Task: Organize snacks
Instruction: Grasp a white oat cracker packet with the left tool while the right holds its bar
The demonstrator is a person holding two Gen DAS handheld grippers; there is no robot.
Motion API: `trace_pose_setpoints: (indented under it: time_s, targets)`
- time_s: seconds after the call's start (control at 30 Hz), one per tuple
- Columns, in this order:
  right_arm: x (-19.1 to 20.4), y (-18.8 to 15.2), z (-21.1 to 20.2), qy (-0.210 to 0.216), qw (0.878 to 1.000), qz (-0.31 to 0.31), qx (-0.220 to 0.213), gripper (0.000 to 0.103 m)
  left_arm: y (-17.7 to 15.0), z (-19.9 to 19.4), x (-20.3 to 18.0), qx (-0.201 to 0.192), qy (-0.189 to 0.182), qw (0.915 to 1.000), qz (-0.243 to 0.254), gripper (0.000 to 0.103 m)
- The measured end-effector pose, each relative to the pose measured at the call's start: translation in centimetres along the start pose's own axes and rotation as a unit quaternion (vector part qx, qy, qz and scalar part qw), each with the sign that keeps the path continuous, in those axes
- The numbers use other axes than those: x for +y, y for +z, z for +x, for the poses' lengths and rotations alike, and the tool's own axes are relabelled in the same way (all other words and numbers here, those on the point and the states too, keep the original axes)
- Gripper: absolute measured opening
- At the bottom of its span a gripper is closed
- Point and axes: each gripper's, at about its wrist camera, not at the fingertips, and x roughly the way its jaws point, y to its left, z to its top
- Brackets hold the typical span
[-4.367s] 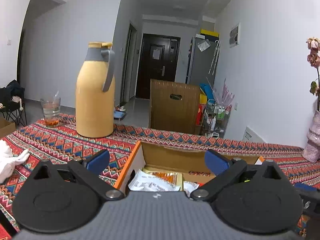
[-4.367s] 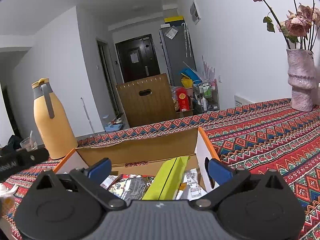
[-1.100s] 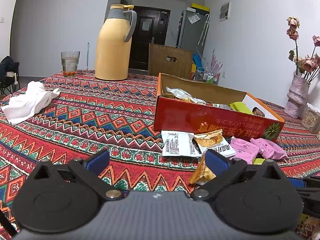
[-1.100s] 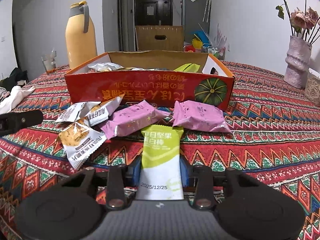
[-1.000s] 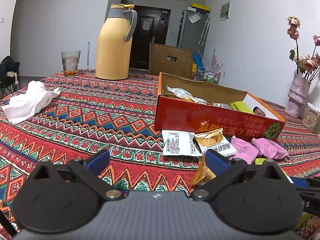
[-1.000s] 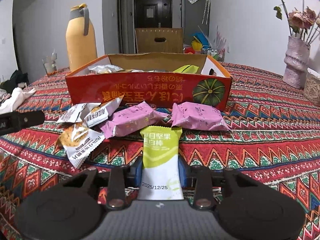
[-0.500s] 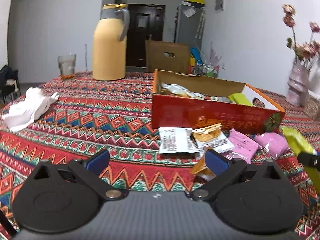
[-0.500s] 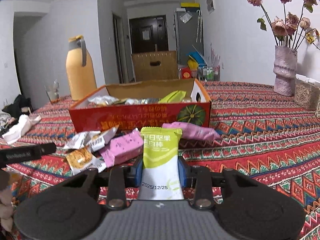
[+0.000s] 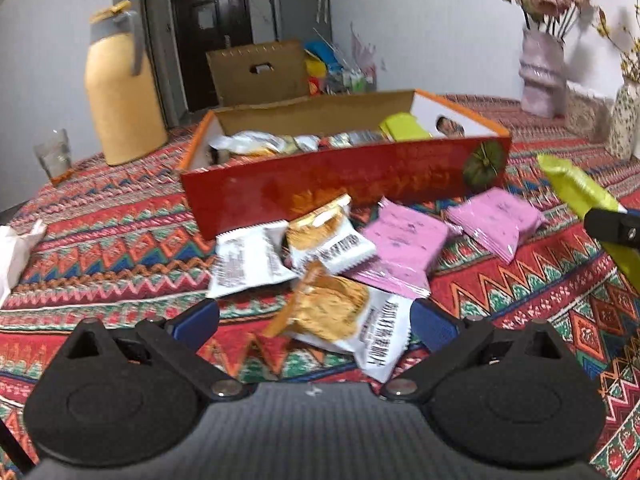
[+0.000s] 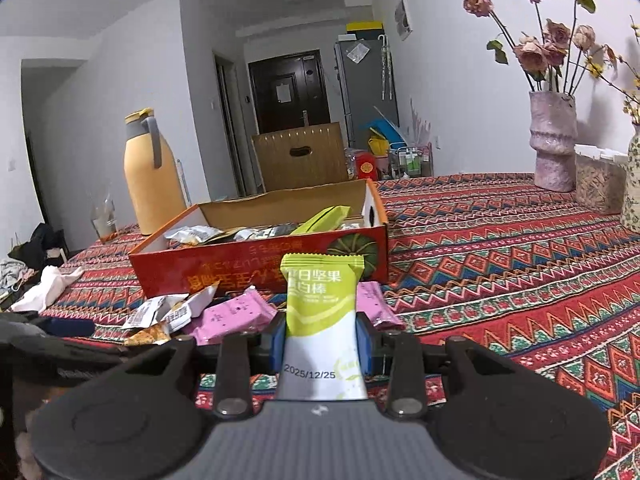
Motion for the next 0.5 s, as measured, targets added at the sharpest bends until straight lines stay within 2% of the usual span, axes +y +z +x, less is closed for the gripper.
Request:
trace_pose_setpoints:
  time_s: [0.4,0.47,0.5]
  targets:
    - [-2.3,-0.3,0.7,0.001,1.000,0.019,0.007,0.034,0.0,2.1,-1.3,0.026,0.006,0.9996,0.009,0.103]
    - [-2.5,-0.2,0.7,0.000,1.000,0.022,0.007,0.034,0.0,2.1,-1.2,0.027,0.000,0.9996,0.004,0.096]
    - [-2.6,-0.2,0.8,0.000,1.000,0.023,0.008,0.034,0.0,2.0,-1.1,0.027,-0.007,0.9996,0.002,0.088]
